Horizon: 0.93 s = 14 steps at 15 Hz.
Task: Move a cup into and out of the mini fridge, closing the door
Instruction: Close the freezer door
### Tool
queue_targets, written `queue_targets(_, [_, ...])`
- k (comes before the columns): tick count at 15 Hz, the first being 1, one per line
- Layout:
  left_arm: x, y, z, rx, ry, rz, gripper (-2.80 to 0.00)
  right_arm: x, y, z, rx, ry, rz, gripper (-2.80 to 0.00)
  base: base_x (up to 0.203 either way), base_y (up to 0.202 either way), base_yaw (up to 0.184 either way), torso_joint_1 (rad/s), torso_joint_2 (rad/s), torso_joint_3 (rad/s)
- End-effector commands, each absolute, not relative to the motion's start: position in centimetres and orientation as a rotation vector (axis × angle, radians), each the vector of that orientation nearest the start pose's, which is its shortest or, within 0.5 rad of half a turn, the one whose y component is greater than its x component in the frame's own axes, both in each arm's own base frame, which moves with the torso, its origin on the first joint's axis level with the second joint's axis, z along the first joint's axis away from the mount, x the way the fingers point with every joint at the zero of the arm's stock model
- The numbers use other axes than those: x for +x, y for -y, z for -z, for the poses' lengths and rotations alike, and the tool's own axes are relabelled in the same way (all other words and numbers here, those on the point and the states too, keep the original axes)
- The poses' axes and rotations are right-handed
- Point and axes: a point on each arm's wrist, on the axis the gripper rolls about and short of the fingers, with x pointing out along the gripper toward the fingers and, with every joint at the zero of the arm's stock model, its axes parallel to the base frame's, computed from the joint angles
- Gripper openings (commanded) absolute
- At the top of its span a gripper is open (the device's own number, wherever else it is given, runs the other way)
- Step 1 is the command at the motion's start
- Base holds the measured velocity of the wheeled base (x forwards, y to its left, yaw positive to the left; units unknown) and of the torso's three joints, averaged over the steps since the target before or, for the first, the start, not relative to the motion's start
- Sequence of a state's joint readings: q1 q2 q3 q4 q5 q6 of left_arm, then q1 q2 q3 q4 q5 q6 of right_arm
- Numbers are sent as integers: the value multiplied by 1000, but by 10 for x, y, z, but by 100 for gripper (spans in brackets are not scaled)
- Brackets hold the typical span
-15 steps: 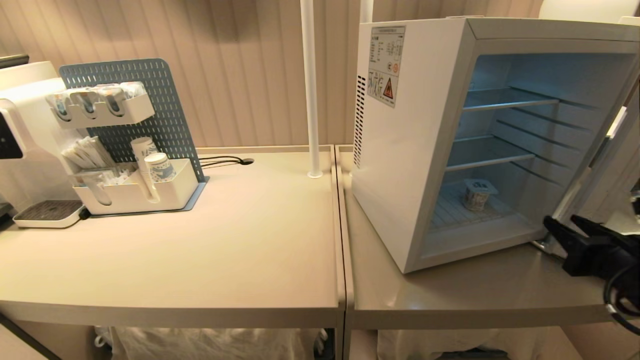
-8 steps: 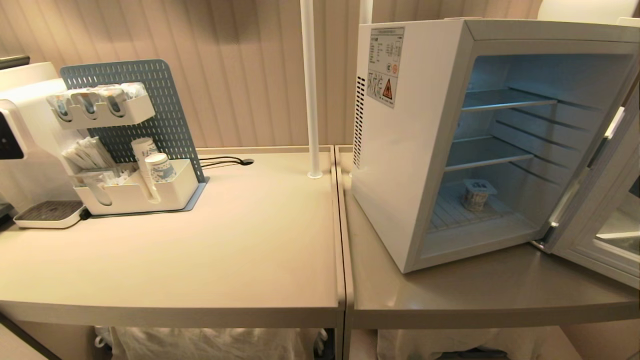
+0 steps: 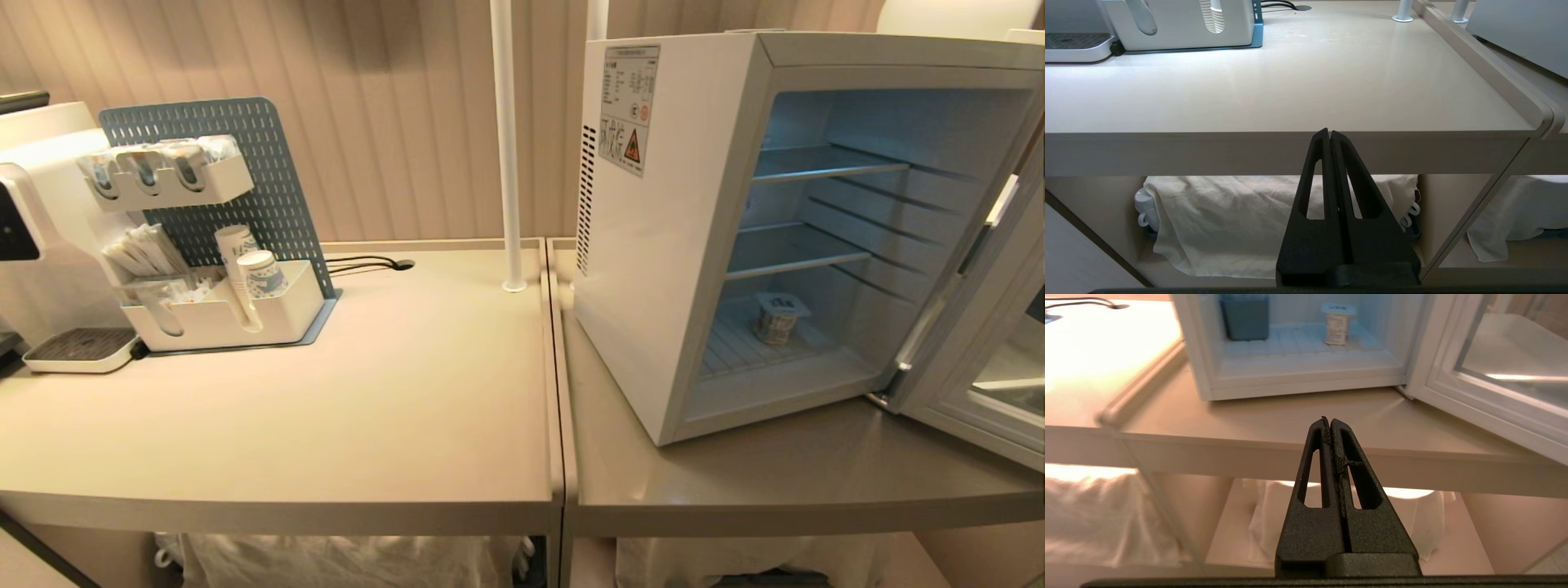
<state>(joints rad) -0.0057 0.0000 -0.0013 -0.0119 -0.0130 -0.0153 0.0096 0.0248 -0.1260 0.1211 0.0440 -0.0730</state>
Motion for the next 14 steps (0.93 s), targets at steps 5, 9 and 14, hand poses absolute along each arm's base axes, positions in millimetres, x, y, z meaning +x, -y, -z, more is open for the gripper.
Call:
queue_targets(5, [-23,0,-77,-15,12,17,-280,-23,0,-75,-64,-27,-25,-280,0,0,0,0,0,0])
queue_targets(9, [-23,0,-77,-15,12,18,-280,-23,0,-74,-61,-27,-24,-280,0,0,0,0,0,0])
queue_targets(14, [-23,0,-77,-14,12,20,-280,-23,0,-74,-60,-27,-24,-280,-157,0,0,3,0,3])
